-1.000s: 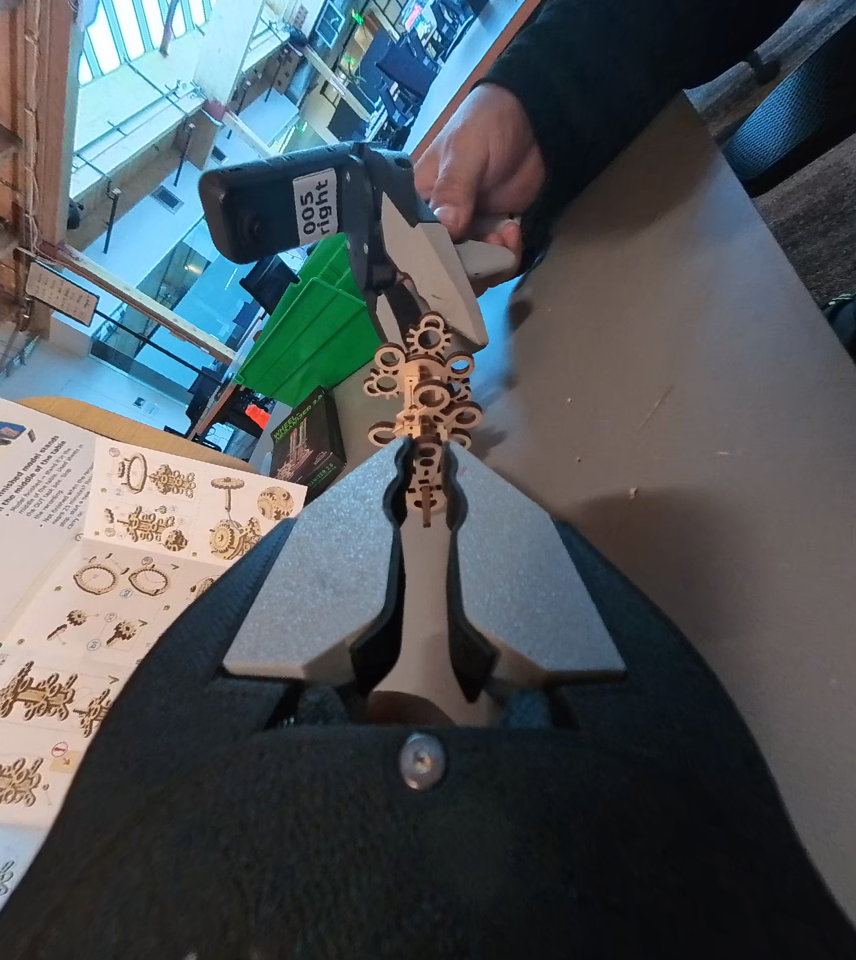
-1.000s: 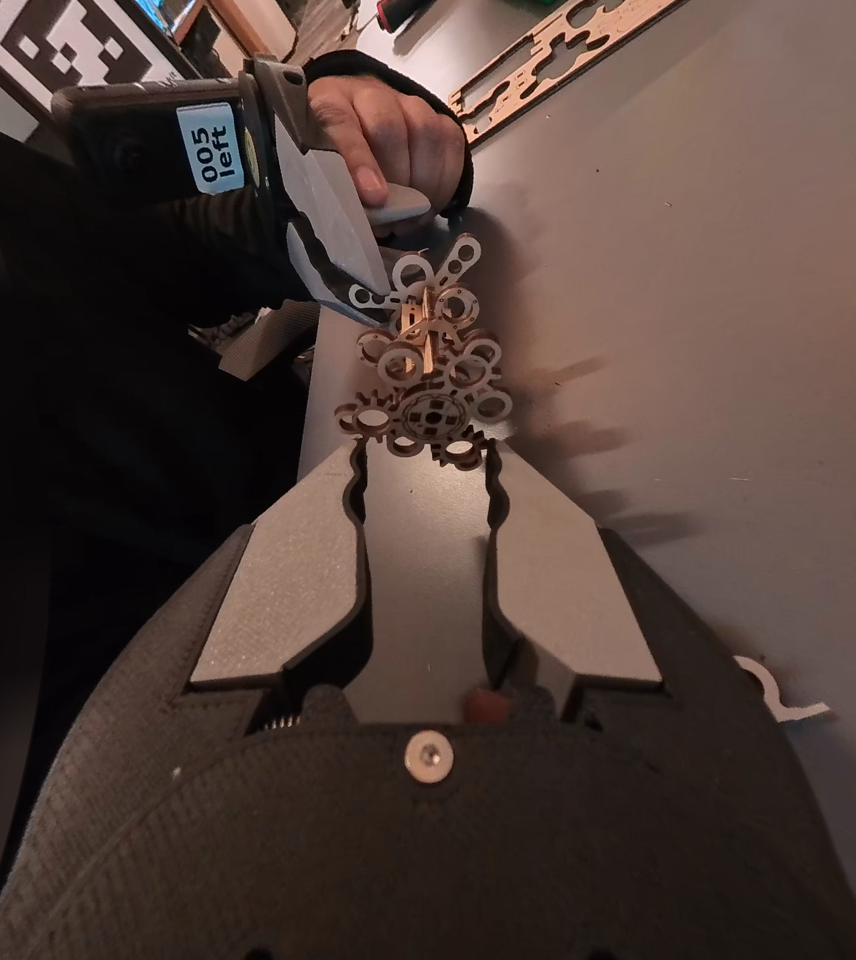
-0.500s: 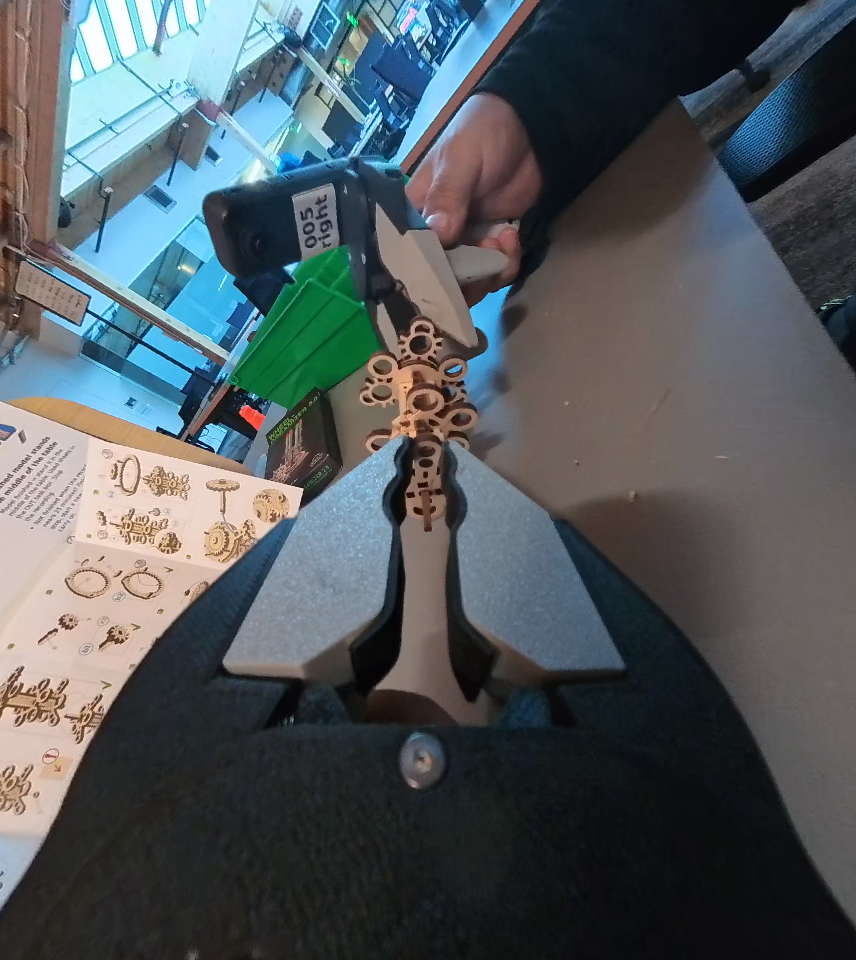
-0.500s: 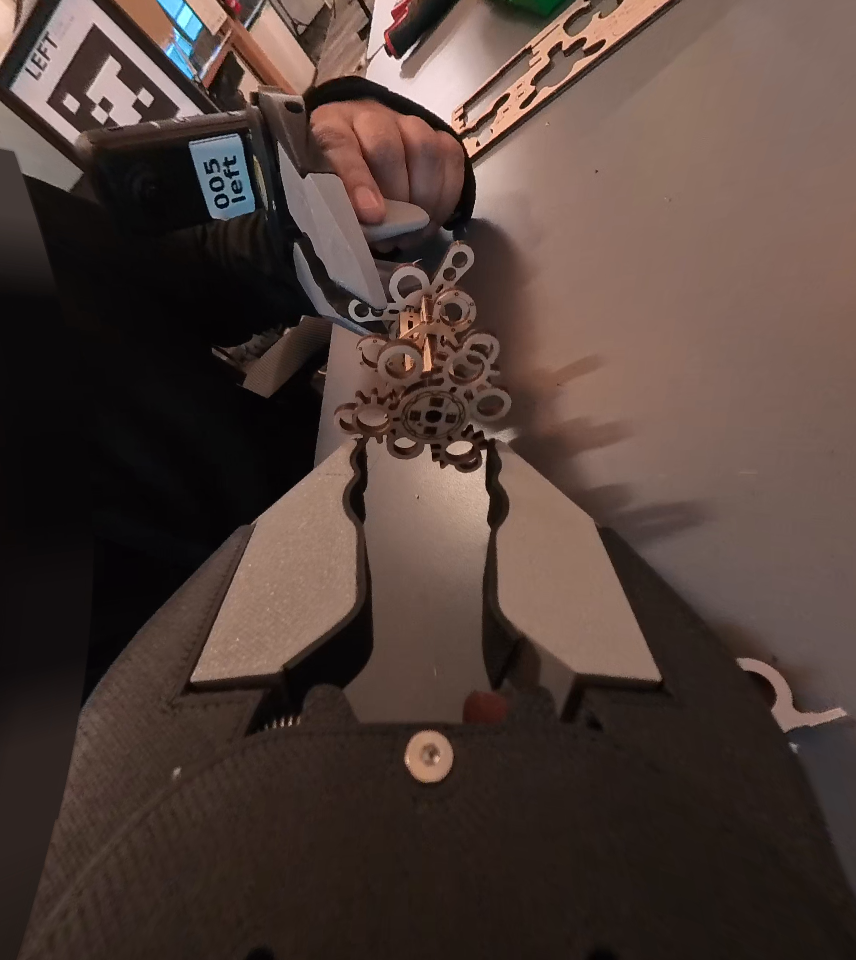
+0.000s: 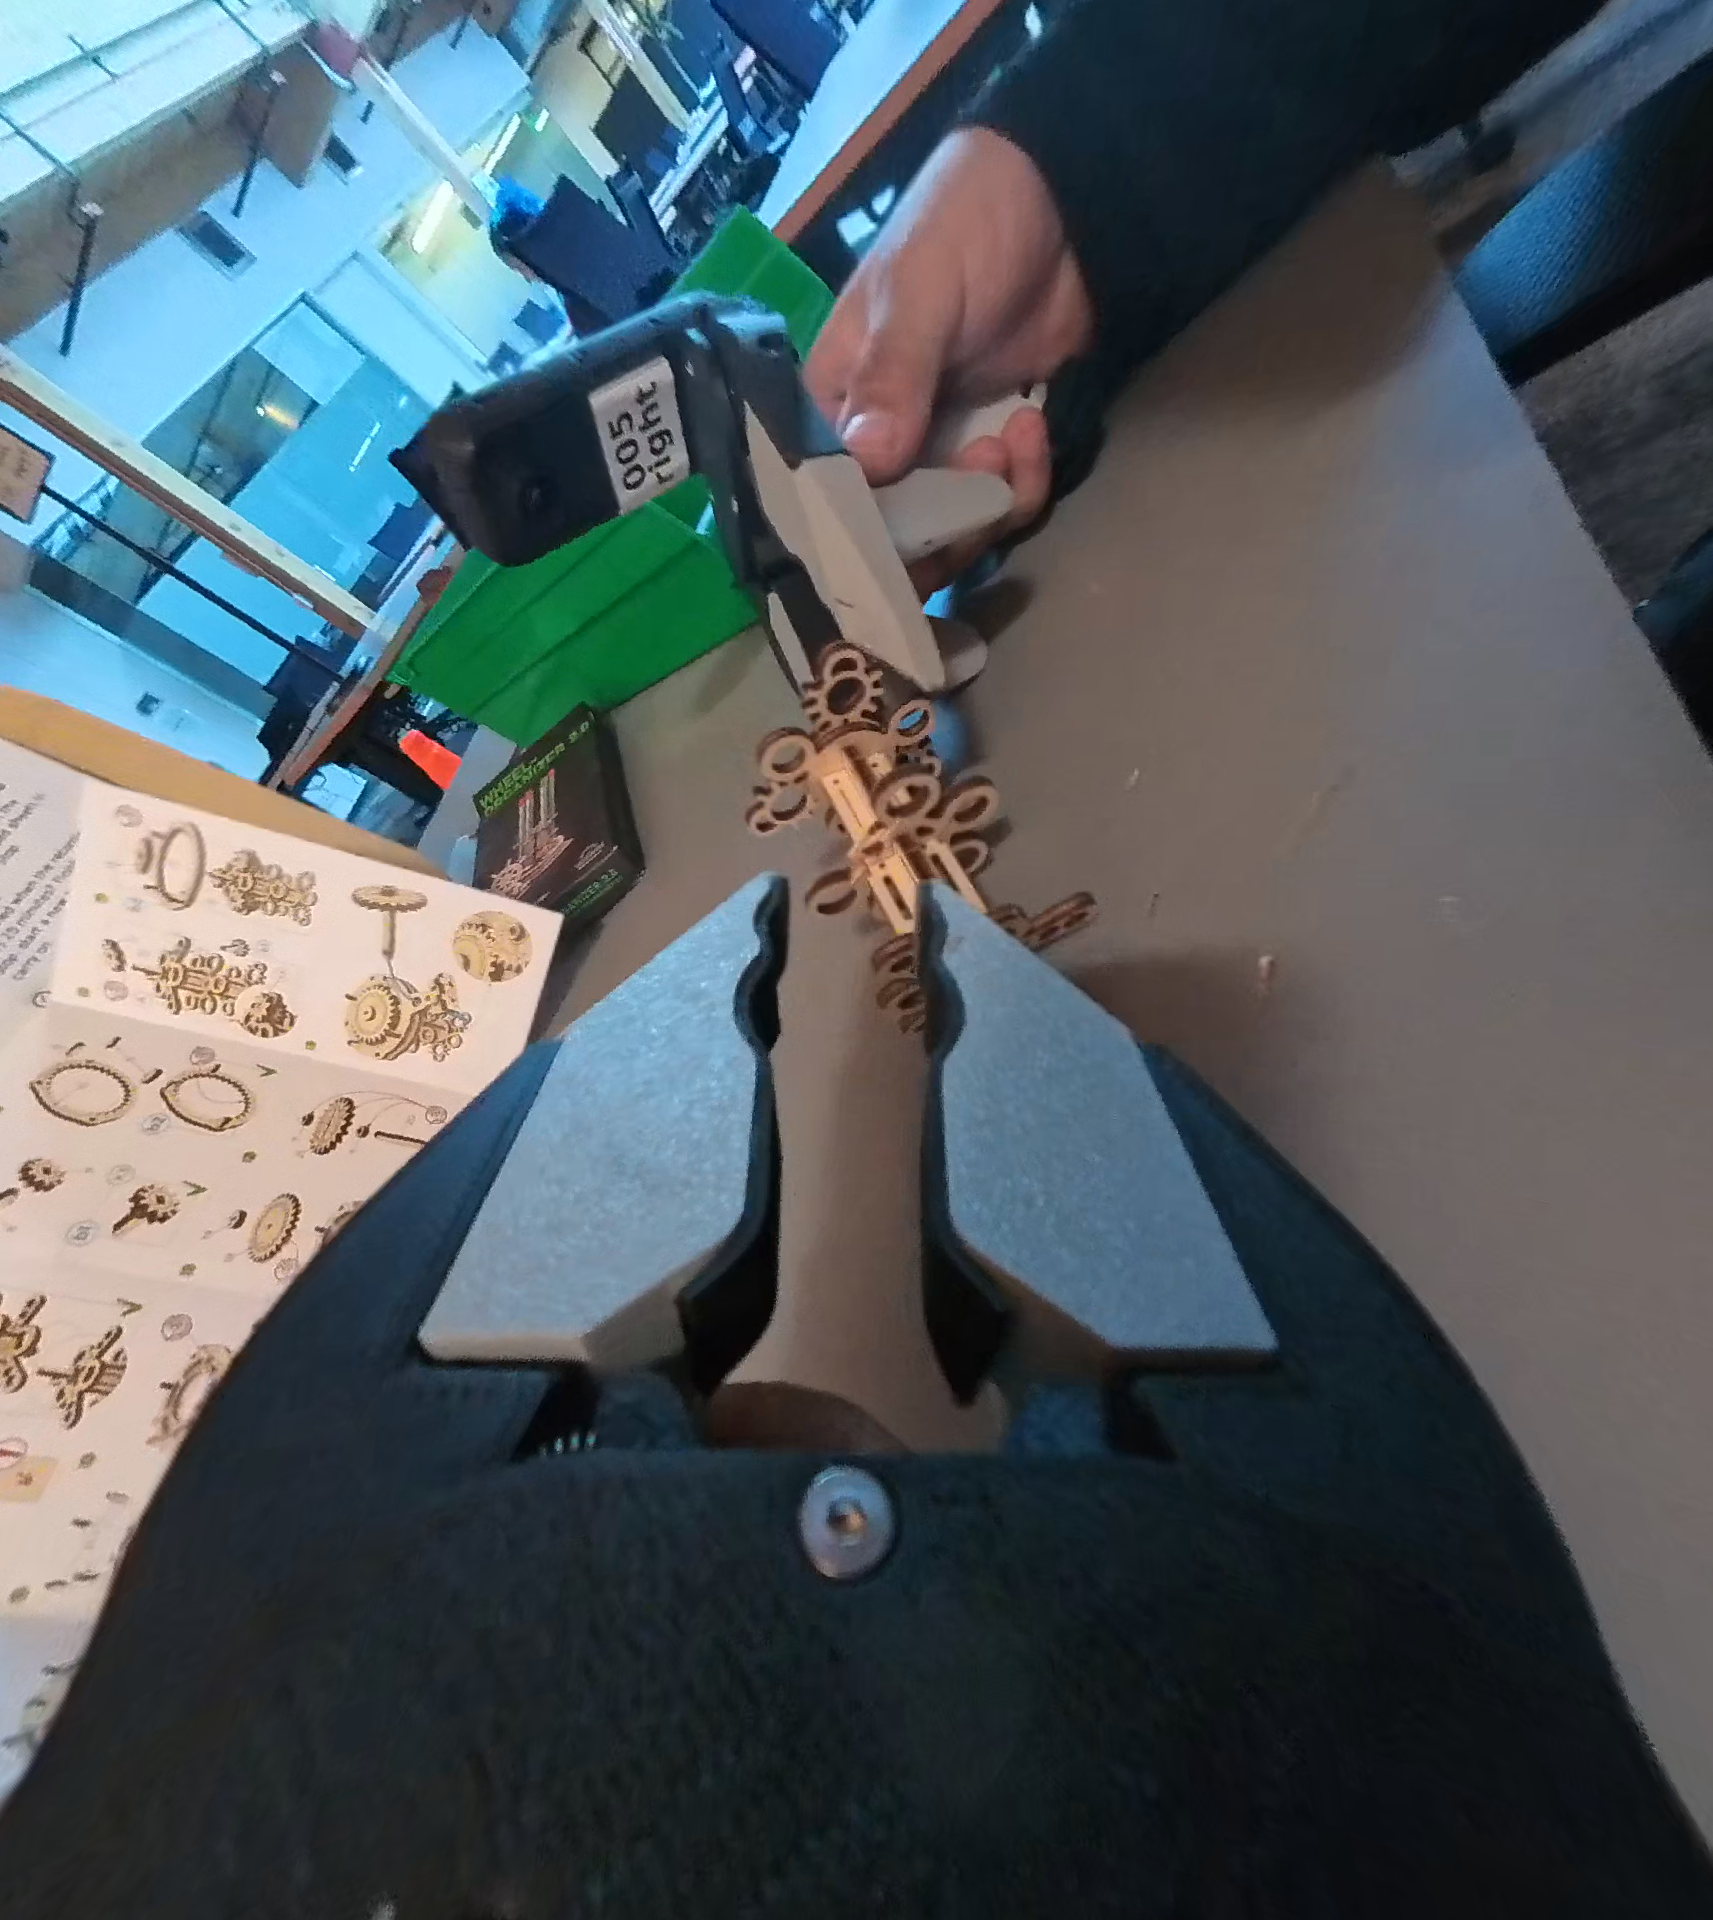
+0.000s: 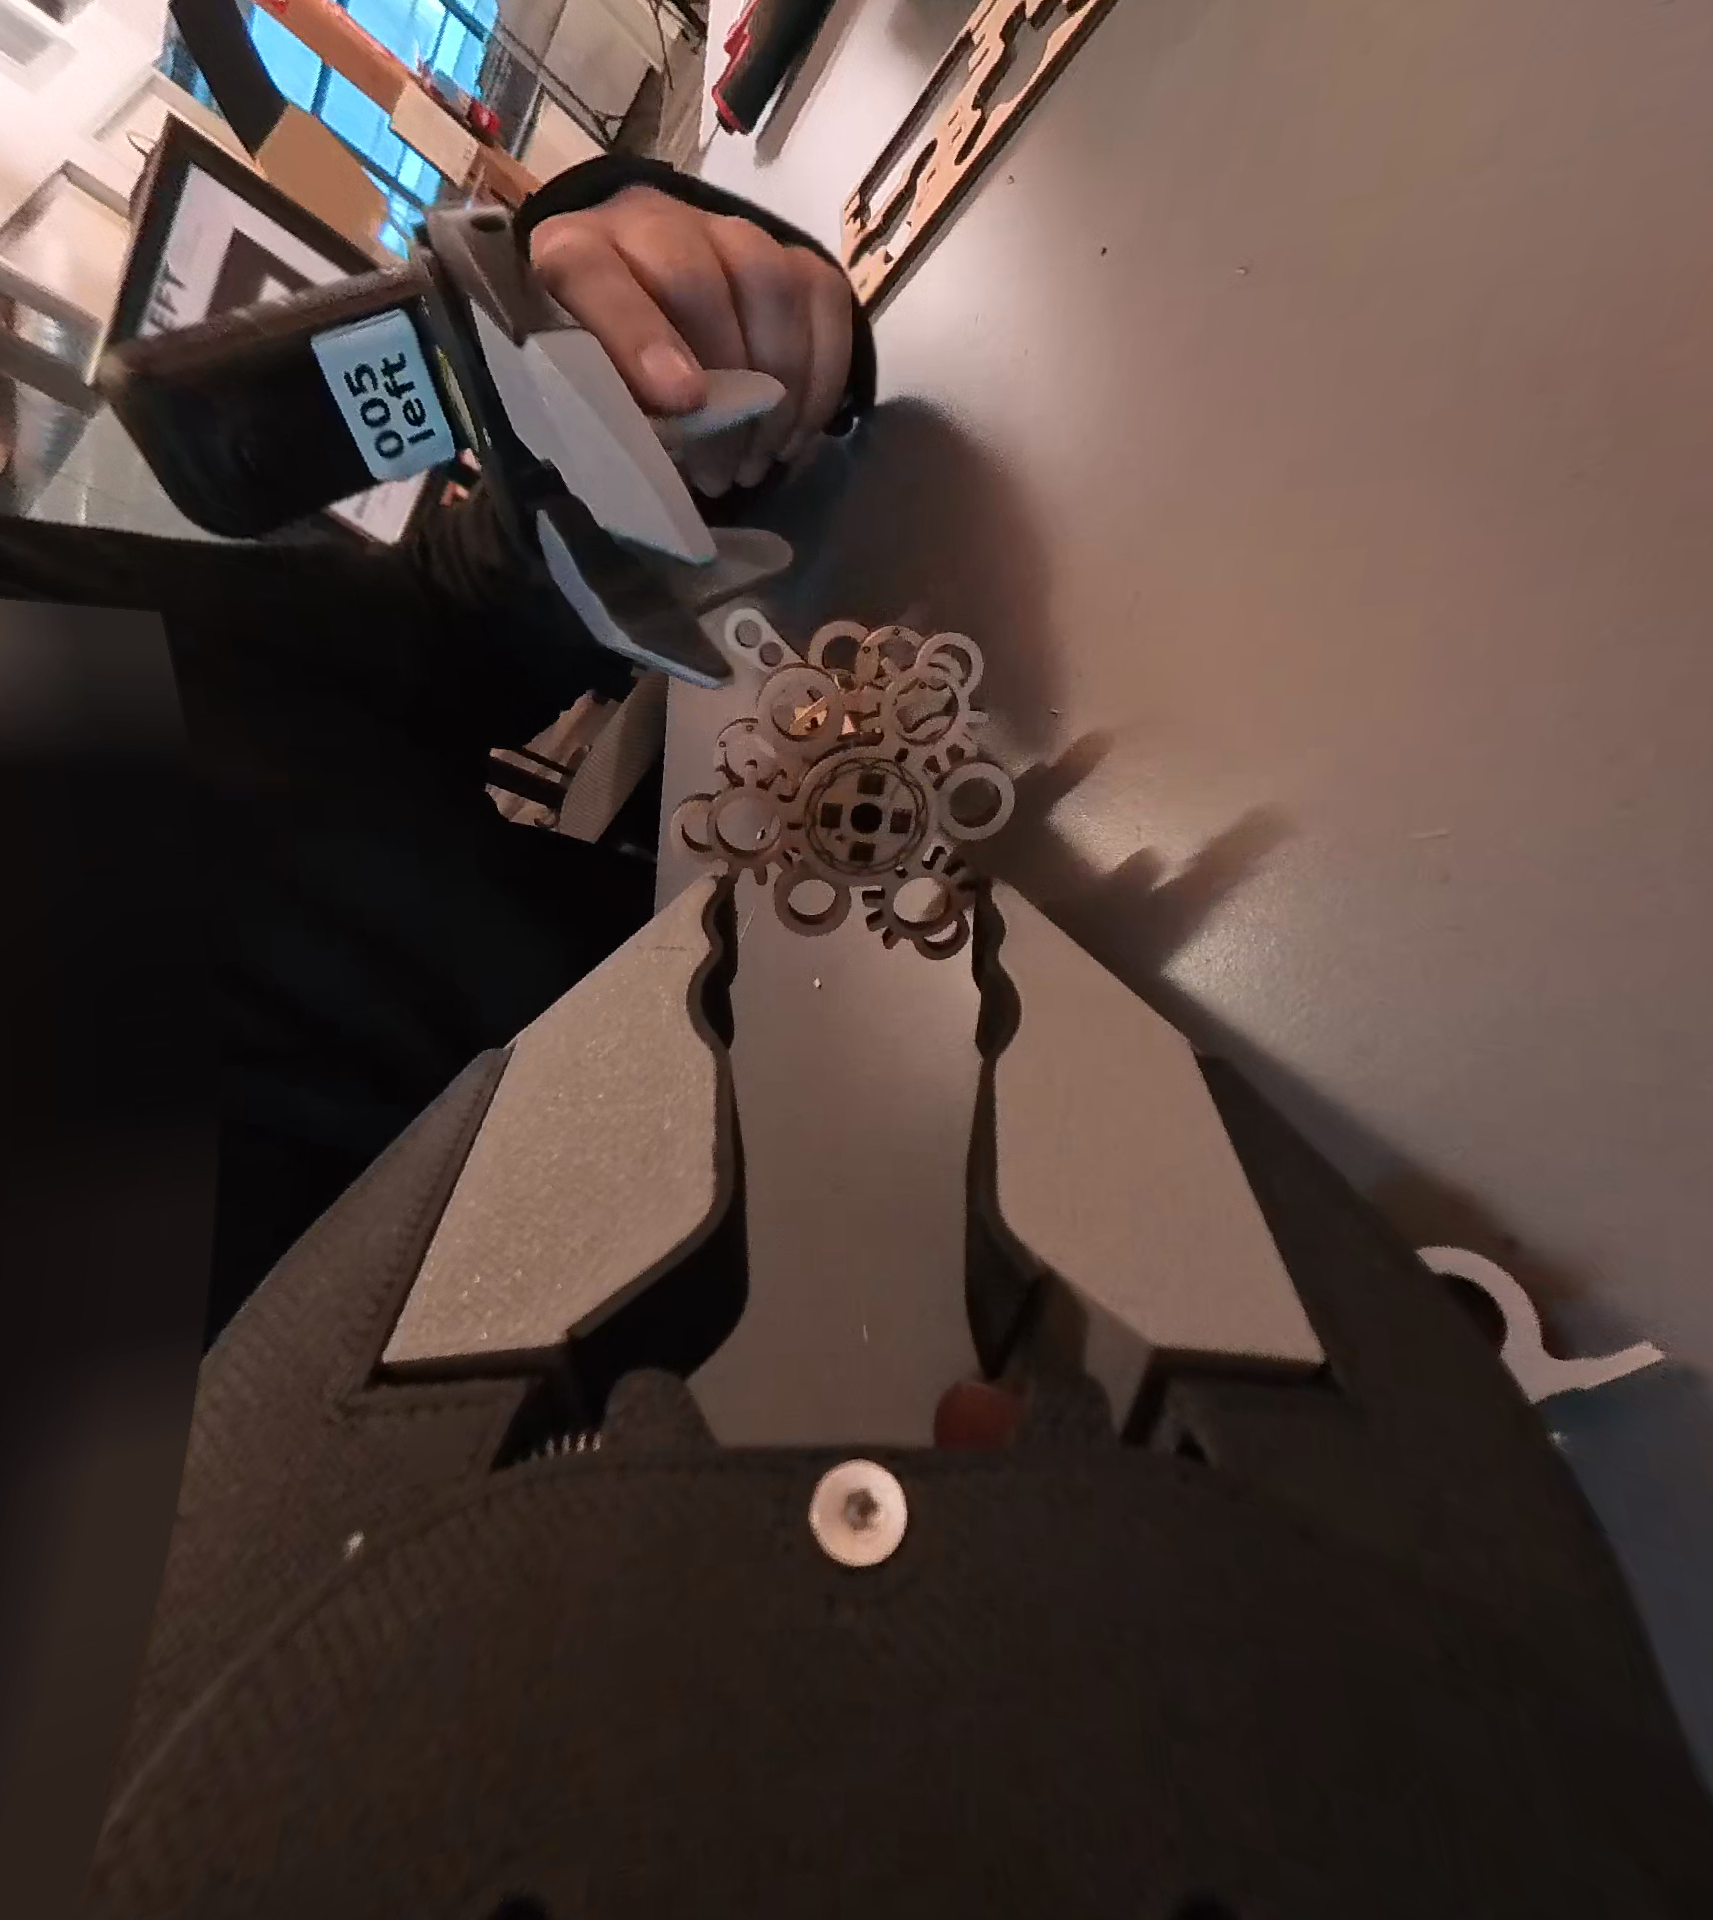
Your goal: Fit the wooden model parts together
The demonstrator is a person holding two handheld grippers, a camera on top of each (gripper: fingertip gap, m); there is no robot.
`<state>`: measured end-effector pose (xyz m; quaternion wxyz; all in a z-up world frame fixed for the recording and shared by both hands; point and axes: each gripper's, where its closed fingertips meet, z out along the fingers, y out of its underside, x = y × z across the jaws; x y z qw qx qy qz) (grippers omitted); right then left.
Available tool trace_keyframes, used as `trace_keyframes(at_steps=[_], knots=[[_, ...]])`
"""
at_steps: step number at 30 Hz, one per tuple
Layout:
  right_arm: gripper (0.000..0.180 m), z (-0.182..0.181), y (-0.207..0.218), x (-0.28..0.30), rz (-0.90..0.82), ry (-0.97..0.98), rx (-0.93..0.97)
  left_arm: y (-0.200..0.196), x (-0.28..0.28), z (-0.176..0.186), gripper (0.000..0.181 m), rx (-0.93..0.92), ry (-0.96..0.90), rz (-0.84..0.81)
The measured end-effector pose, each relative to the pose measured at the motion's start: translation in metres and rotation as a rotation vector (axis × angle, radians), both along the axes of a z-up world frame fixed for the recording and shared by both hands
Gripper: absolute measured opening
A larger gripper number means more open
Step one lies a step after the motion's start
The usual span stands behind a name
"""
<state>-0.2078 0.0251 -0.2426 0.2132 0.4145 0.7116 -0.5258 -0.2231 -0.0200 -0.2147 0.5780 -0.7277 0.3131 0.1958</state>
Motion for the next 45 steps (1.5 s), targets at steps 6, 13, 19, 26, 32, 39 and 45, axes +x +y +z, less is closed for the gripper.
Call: trace_keyframes(at_steps=[6,13,19,26,32,39,45], knots=[[0.043,-0.001,0.0,-0.001,-0.006,0.011,0.013,-0.019,-0.019,-0.011,0.024,-0.116,-0.069,0.062],[0.042,-0.001,-0.001,-0.002,-0.009,0.018,0.019,-0.016,-0.014,-0.046,0.026,-0.407,-0.164,0.053],[0.043,0.0,0.001,-0.002,-0.015,0.011,0.009,-0.007,-0.012,-0.048,0.009,-0.435,-0.206,0.08],[0.042,-0.001,0.0,-0.002,-0.022,0.012,0.015,-0.007,0.001,-0.035,0.02,-0.385,-0.313,0.082],[0.042,-0.001,-0.001,-0.001,-0.021,0.01,0.015,-0.005,0.002,-0.035,0.0,-0.359,-0.26,0.097],[0.033,-0.004,-0.002,0.001,-0.005,0.007,0.033,-0.009,-0.017,-0.045,0.015,-0.399,-0.211,0.156],[0.031,0.001,-0.002,0.003,0.007,0.016,0.005,-0.004,-0.024,-0.044,0.02,-0.401,-0.226,0.148]])
